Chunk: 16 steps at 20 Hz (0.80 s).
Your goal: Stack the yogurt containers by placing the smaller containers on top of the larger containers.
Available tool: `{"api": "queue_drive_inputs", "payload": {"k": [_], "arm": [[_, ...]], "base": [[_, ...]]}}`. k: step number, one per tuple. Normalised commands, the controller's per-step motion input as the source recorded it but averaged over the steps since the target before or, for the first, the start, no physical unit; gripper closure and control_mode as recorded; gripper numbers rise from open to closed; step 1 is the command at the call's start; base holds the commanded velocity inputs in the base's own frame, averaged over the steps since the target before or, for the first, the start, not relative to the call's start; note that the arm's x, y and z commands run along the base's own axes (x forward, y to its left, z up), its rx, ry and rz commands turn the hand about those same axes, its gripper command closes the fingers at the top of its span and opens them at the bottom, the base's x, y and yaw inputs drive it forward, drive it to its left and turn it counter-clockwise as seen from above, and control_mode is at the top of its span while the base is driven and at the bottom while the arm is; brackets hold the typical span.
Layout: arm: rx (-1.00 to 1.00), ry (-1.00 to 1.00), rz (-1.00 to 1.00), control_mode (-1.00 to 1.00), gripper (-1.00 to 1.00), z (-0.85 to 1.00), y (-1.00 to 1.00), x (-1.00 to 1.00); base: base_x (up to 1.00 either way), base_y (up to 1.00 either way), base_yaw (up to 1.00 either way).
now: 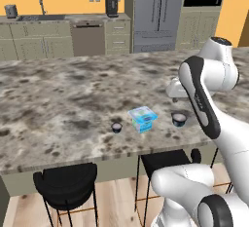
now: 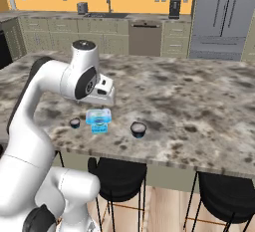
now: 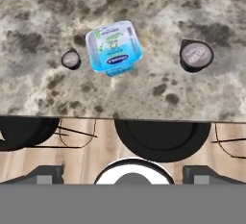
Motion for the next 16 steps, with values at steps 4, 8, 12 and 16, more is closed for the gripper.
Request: {"api": "queue_drive_inputs", "payload": {"k": [4, 8, 12, 16], "arm": [[0.05, 0.00, 0.00, -1.00, -1.00, -0.08, -0.30, -0.02], [0.05, 0.00, 0.00, -1.00, -1.00, -0.11, -0.42, -0.04], [0.04, 0.00, 0.00, -1.00, -1.00, -0.14, -0.44, -0.06], [0.03, 0.00, 0.00, -1.00, -1.00, -0.21, -0.37, -0.10]], "base": [[0.00, 0.00, 0.00], [0.00, 0.00, 0.00], [0.00, 0.00, 0.00], [0.00, 0.00, 0.00]]}}
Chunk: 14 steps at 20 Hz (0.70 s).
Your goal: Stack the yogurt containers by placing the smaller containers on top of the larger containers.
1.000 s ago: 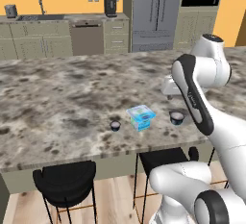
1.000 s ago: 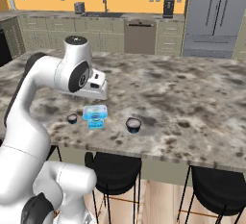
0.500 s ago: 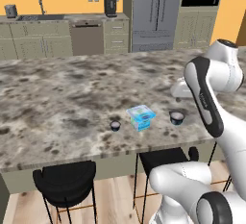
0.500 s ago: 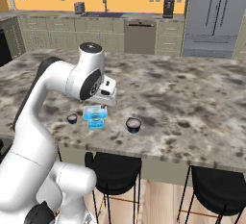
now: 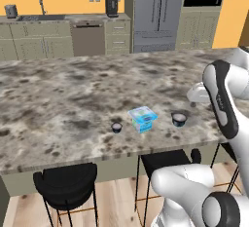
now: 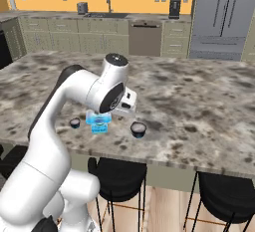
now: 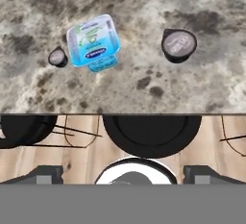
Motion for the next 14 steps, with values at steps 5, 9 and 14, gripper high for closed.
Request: {"api": "queue_drive_inputs", "payload": {"k": [5, 9, 14], "arm": [[0.04, -0.01, 0.00, -1.00, -1.00, -0.32, -0.23, -0.05], [0.04, -0.03, -0.02, -1.00, -1.00, -0.35, -0.13, 0.00], [0.08, 0.00, -0.06, -1.00, -1.00, -0.25, -0.15, 0.02]], "base": [[0.00, 0.00, 0.00], [0.00, 0.00, 0.00], [0.00, 0.00, 0.00]]}}
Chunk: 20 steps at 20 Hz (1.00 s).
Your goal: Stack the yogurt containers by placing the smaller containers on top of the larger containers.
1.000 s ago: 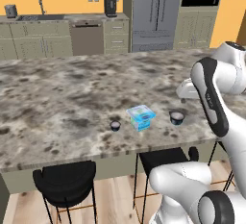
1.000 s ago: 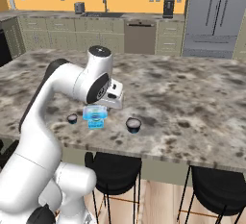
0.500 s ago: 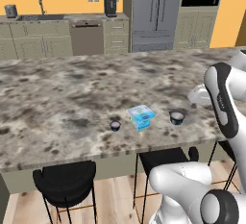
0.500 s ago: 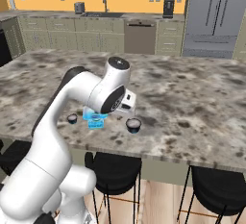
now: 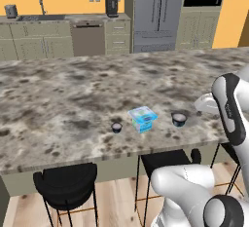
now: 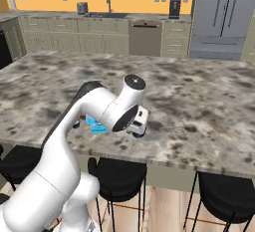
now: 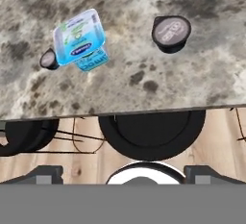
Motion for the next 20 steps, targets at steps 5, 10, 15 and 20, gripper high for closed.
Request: {"api": "queue_drive_inputs", "payload": {"k": [5, 10, 15, 20], "arm": [[0.09, 0.00, -0.07, -1.00, -1.00, -0.15, -0.16, 0.07], [0.09, 0.00, -0.06, -1.00, -1.00, -0.12, -0.14, 0.18], [0.07, 0.00, -0.04, -1.00, -1.00, -0.19, -0.11, 0.32], [0.06, 0.00, -0.03, -1.00, -1.00, -0.35, -0.10, 0.26]], "base": [[0.00, 0.00, 0.00], [0.00, 0.00, 0.00], [0.00, 0.00, 0.00], [0.00, 0.00, 0.00]]}}
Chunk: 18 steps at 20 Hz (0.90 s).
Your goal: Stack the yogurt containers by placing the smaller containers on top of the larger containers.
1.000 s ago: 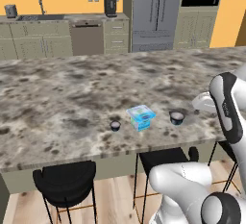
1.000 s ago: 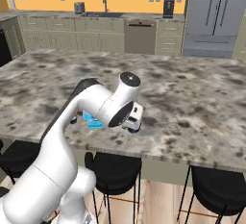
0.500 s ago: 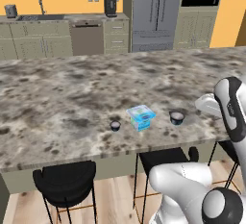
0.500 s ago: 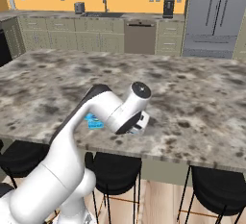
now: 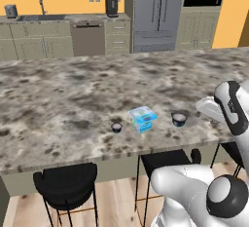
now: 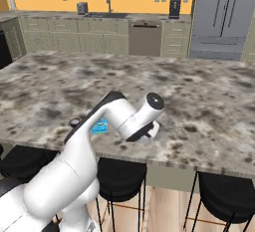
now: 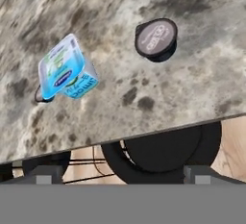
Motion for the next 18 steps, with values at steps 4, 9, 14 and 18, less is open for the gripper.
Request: {"api": "queue_drive_inputs", "payload": {"k": [4, 9, 14, 18], "arm": [[0.04, 0.00, -0.04, -1.00, -1.00, -0.19, -0.01, 0.39], [0.03, 0.00, -0.03, -1.00, -1.00, -0.18, -0.05, 0.39], [0.02, 0.00, -0.03, -1.00, -1.00, -0.22, -0.14, 0.25], [0.01, 0.00, -0.03, -1.00, -1.00, -0.17, -0.06, 0.25]], "base": [[0.00, 0.00, 0.00], [0.00, 0.00, 0.00], [0.00, 0.00, 0.00], [0.00, 0.00, 0.00]]}}
